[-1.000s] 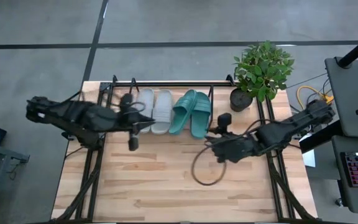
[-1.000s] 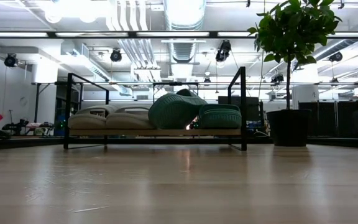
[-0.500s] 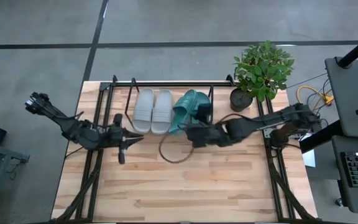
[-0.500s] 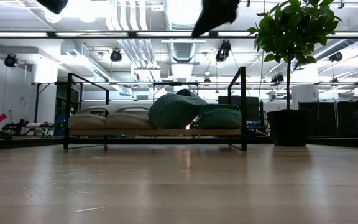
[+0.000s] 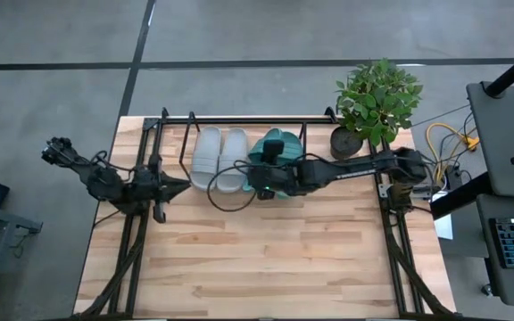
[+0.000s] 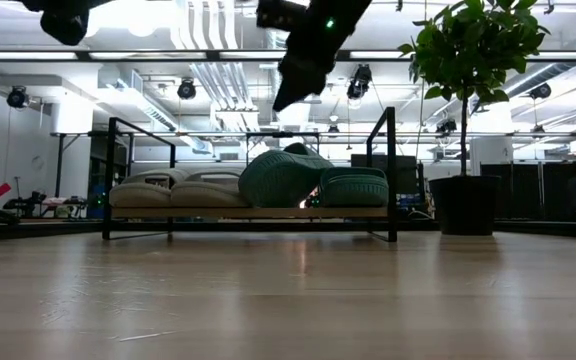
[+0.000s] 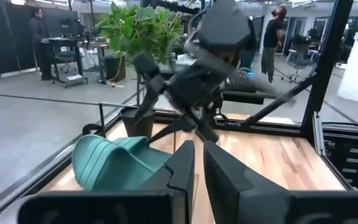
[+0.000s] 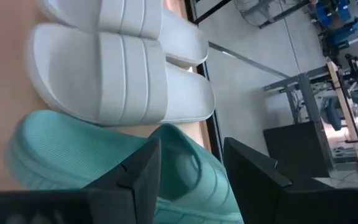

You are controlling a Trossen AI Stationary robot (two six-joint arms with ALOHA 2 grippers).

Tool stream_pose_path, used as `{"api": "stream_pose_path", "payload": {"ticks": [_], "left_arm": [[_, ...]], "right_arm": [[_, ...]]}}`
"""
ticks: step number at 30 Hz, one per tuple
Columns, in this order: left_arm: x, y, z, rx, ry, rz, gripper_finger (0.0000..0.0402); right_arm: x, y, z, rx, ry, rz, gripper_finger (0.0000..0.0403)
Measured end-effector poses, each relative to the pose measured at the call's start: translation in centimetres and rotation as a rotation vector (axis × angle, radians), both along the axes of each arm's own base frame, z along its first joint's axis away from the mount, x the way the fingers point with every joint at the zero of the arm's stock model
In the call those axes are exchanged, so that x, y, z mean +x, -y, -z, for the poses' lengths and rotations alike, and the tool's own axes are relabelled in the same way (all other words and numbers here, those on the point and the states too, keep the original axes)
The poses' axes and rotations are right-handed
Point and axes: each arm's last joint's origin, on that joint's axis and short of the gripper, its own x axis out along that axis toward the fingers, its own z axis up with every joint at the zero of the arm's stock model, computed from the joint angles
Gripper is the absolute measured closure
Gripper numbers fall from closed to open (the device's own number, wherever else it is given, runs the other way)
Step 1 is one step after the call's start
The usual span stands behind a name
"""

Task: Pick and place slides into the shelf
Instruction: Put the green slide on the shelf

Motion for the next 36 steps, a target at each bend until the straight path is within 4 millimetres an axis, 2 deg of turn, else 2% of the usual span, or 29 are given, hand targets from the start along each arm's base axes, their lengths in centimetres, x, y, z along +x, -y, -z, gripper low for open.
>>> {"api": "stream_pose_path", "payload": {"ticks": [6,13,17,26,36], "left_arm": [[-0.8,-0.5,-0.1,-0.018,0.032,0.002,0.0382],[-0.9,-0.5,0.5,0.013,0.021,0.003,0.0382],[-1.0,-0.6,0.5,0.005,0.033,0.003,0.0382],[-1.4,-0.8,0.7,-0.005,0.048,0.003,0.0382],[-1.4,-0.8,0.8,-0.004,0.045,0.003,0.0382]], "right_arm": [[1.8,1.3,1.7,-0.021,-0.059,0.012,0.0241],[2.4,2.3,4.0,-0.108,-0.224,0.040,0.0243],[2.5,3.2,4.3,-0.190,-0.268,0.084,0.0243],[2.3,5.2,4.4,-0.191,-0.298,0.111,0.0251],[2.0,5.3,4.7,-0.155,-0.335,0.081,0.0255]]}}
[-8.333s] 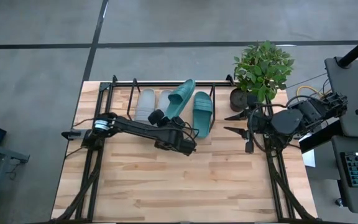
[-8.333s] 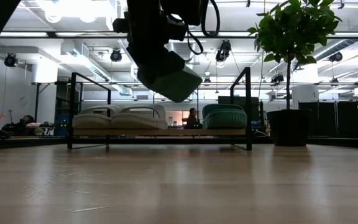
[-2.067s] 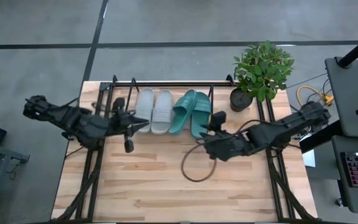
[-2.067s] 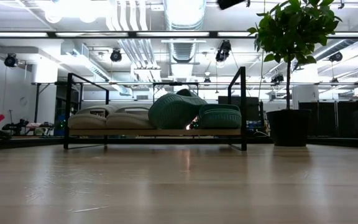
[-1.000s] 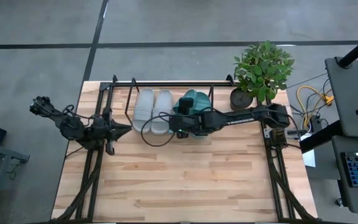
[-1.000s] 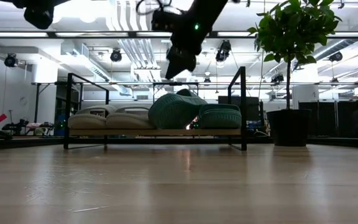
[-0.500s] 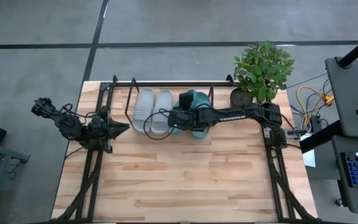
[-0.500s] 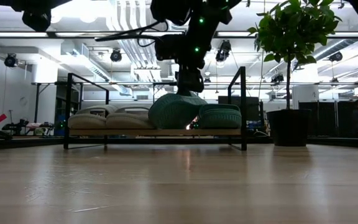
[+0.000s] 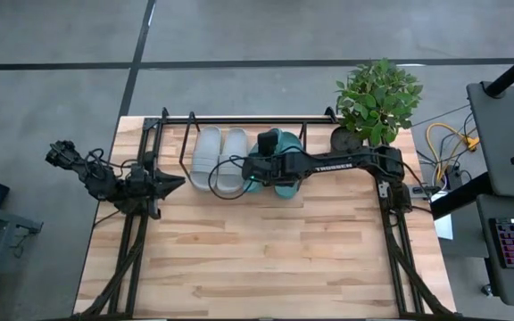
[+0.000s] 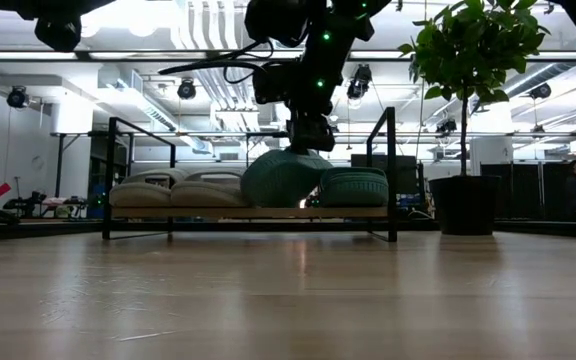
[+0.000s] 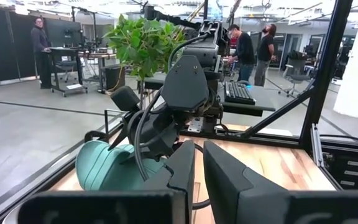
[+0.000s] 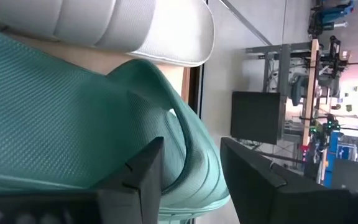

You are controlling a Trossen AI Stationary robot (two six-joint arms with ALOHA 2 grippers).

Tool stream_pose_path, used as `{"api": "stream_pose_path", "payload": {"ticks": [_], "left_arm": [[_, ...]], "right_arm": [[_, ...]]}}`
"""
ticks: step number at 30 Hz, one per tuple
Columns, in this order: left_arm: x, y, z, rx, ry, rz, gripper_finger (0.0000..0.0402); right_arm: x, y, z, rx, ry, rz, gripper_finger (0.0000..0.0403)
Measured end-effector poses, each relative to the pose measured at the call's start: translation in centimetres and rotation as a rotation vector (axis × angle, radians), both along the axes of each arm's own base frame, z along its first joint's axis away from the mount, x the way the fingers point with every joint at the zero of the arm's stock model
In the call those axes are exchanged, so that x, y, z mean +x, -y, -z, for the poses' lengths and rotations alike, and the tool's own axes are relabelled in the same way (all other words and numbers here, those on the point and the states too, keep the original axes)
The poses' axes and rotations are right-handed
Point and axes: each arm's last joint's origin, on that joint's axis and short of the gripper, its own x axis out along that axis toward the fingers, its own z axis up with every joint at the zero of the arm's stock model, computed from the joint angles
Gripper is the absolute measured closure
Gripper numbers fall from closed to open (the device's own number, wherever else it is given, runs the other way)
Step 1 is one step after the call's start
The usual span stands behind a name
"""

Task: Pick and place slides into the shelf
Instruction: Put the green slide on the shelf

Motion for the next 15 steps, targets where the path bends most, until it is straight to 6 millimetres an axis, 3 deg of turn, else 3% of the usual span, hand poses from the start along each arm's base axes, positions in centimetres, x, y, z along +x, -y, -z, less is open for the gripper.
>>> {"api": "stream_pose_path", "payload": {"ticks": [15], "left_arm": [[0.03,0.02,0.21,0.002,-0.004,0.000,0.0382]], "right_arm": [[-0.20,0.97,0.17,0.052,-0.009,0.003,0.0278]]}}
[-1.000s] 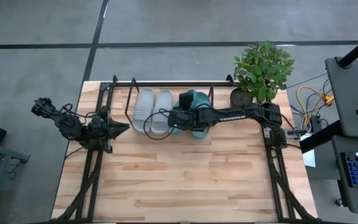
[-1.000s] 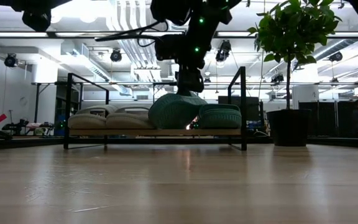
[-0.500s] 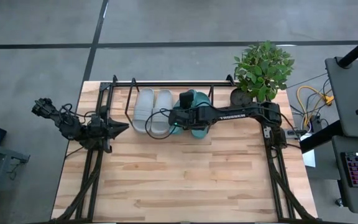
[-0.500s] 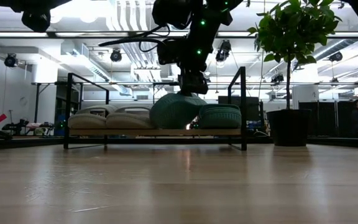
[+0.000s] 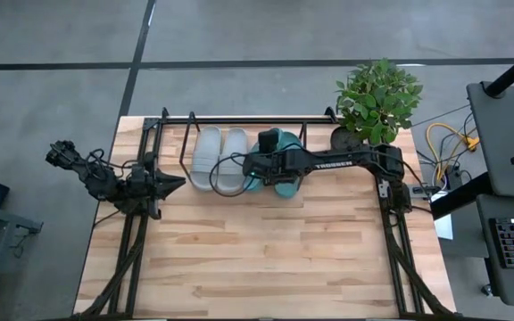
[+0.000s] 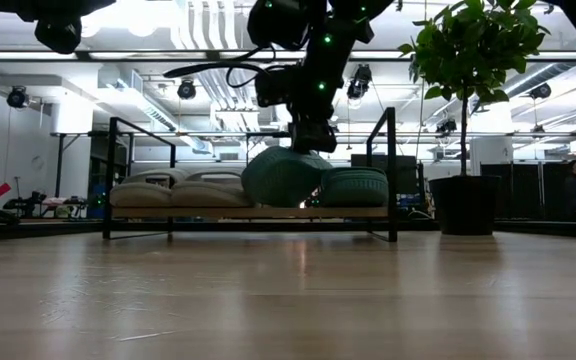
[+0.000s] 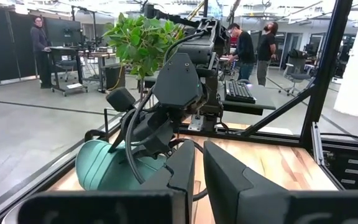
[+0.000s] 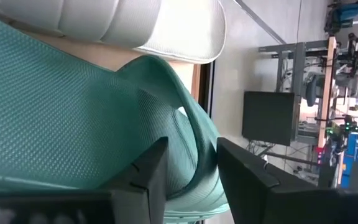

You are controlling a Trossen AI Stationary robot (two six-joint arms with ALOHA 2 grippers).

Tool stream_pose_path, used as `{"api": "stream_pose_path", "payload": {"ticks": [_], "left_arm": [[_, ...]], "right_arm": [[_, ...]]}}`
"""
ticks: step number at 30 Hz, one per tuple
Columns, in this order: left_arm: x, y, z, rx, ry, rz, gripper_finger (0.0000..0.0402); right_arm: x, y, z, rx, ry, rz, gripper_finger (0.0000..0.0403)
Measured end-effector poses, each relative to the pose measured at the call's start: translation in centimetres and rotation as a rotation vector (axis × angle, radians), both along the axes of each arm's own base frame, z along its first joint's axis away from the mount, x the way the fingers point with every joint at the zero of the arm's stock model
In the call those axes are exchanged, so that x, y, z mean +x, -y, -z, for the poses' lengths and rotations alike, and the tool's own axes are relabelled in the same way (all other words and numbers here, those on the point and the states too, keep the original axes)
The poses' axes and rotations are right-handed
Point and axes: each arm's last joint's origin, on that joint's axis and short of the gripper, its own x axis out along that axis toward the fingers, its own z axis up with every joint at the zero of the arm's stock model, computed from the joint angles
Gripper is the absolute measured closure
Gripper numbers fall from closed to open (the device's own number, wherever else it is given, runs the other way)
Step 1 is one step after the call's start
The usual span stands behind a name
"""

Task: Pick and place slides into the shelf
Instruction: Put the green slide on the shelf

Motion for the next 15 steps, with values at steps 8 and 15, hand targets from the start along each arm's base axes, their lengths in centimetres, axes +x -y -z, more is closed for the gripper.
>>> {"api": "stream_pose_path", "payload": {"ticks": [8,15], "left_arm": [[0.03,0.02,0.09,-0.002,-0.002,0.000,0.0382],[0.05,0.03,0.12,-0.002,-0.002,0.000,0.0382]], "right_arm": [[-0.07,0.43,0.01,0.000,-0.002,0.010,0.0305],[-0.09,0.44,0.00,-0.010,-0.004,0.015,0.0378]]}}
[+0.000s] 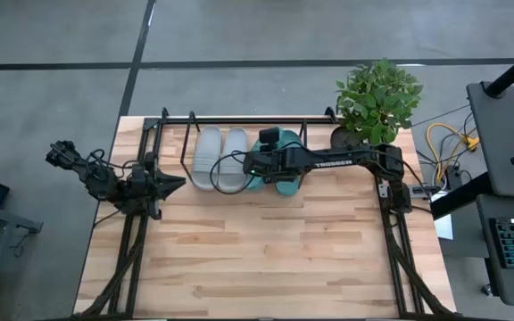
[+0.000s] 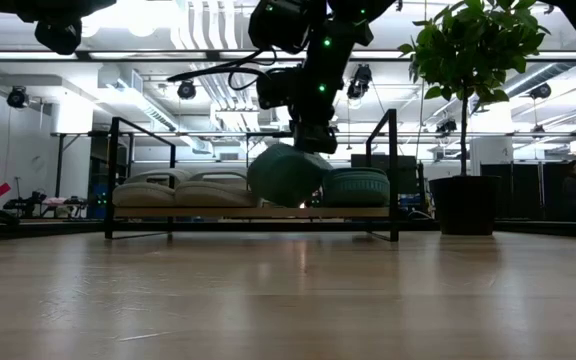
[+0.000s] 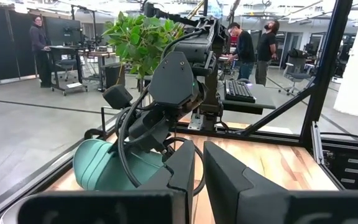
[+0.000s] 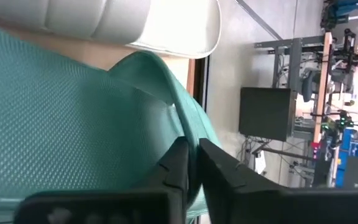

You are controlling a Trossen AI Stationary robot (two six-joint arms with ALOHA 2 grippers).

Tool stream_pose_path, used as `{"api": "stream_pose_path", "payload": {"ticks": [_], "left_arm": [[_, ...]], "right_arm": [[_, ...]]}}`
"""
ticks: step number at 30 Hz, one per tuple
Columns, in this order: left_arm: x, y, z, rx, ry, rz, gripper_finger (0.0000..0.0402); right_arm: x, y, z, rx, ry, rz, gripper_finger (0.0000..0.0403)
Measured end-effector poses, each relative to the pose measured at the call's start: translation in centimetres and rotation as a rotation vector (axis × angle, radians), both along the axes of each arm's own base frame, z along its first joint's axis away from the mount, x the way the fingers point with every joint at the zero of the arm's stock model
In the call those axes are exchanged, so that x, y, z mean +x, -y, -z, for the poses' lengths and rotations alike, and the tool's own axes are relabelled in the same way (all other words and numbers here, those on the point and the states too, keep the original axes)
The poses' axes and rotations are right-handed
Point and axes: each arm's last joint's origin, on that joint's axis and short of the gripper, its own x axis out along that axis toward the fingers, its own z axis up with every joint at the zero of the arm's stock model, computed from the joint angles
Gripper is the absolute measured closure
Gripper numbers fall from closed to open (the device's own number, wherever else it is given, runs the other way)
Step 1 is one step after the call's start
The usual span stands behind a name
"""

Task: Pick and place slides into the shelf
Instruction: Put the green slide on the shelf

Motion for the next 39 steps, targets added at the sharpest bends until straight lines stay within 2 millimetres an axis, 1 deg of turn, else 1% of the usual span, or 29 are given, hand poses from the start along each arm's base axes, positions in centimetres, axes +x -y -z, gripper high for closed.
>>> {"api": "stream_pose_path", "payload": {"ticks": [2,9,12,18,22,26,33,39], "left_arm": [[0.0,0.0,0.0,0.000,0.000,0.000,0.0382],[0.0,0.0,0.0,0.000,0.001,0.000,0.0382],[0.0,0.0,0.0,0.001,-0.002,0.000,0.0382],[0.0,0.0,0.0,0.002,-0.003,0.001,0.0382],[0.0,0.0,0.0,0.001,-0.002,0.001,0.0382],[0.1,0.0,0.1,0.003,-0.007,0.001,0.0382],[0.2,0.1,0.2,0.007,-0.014,0.002,0.0382],[0.2,0.1,0.2,0.007,-0.015,0.001,0.0382]], "right_arm": [[0.0,0.0,0.0,-0.007,-0.004,0.000,0.0387],[-0.1,-0.4,-0.2,-0.069,-0.028,0.003,0.0390],[-0.1,-0.8,-0.7,-0.073,-0.007,-0.004,0.0391],[-0.1,-1.3,-2.1,-0.063,0.081,-0.022,0.0391],[-0.1,-1.6,-3.6,0.015,0.185,-0.058,0.0392],[-0.2,-1.7,-4.1,0.039,0.234,-0.087,0.0392],[-0.6,-1.6,-3.4,0.006,0.251,-0.135,0.0392],[-1.2,-1.4,-1.1,-0.068,0.266,-0.207,0.0392]]}}
